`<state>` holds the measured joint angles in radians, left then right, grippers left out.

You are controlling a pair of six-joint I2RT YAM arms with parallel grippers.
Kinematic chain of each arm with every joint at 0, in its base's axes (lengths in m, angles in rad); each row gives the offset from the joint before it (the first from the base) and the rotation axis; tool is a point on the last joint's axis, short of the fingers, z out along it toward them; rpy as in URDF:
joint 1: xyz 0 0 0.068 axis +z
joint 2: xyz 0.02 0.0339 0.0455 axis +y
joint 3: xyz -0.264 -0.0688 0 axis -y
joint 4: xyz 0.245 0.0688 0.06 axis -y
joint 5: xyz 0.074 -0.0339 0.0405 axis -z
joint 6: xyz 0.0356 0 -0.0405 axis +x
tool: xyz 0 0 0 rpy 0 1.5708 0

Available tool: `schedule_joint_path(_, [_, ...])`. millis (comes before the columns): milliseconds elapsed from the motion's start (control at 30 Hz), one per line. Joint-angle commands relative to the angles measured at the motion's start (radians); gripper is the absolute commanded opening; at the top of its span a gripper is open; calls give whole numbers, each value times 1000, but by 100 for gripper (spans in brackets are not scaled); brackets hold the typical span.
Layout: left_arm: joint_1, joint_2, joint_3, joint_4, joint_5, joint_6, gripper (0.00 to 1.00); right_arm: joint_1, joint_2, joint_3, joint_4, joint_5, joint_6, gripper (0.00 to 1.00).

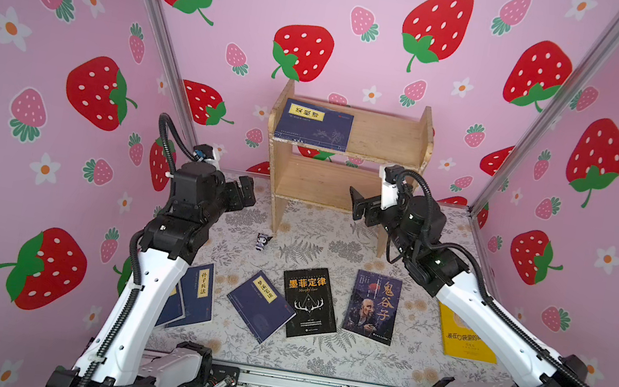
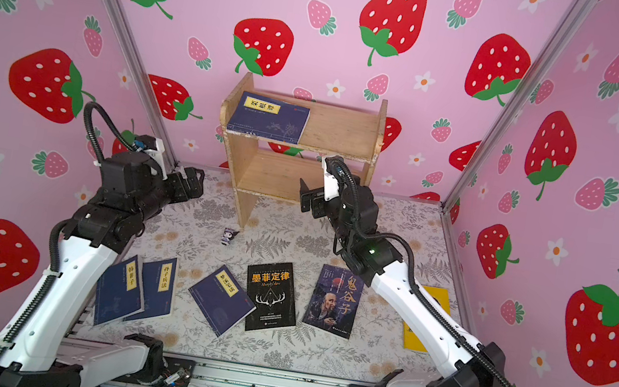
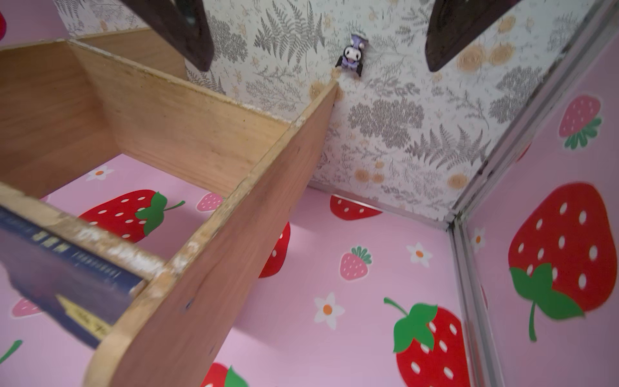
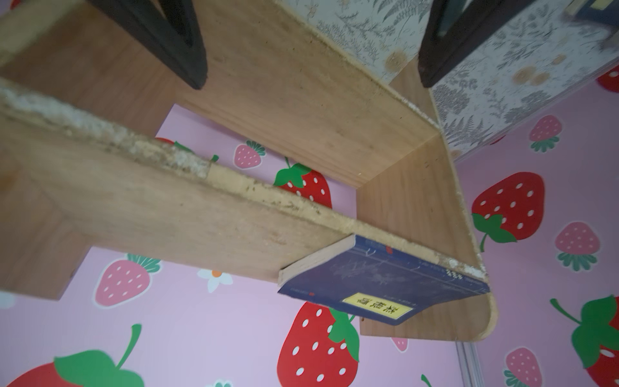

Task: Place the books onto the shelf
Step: 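Lower both grippers from the shelf toward the blue book on the table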

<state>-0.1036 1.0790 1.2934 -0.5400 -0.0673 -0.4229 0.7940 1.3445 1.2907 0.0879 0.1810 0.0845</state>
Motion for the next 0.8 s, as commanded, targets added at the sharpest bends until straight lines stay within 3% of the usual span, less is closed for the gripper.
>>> schedule_joint_path(0, [4,-59,-114,-149,35,-237,99,11,-15,-90,-44,-117,141,97])
schedule_joint_path(200, [4,-235,-435,-205,183,-474,99,65,66,-216,16,-263,270,95])
schedule_joint_path(433, [1,-485,-807,-154,333,-729,99,156,265,-170,10,-353,277,93])
schedule_joint_path(633, [-11,-537,-868,-213,327,-738,99,174,478,-39,-85,-478,231,86])
schedule_joint_path(767, [-17,-504,-943,-106,356,-730,99,178,582,45,-154,-540,180,85])
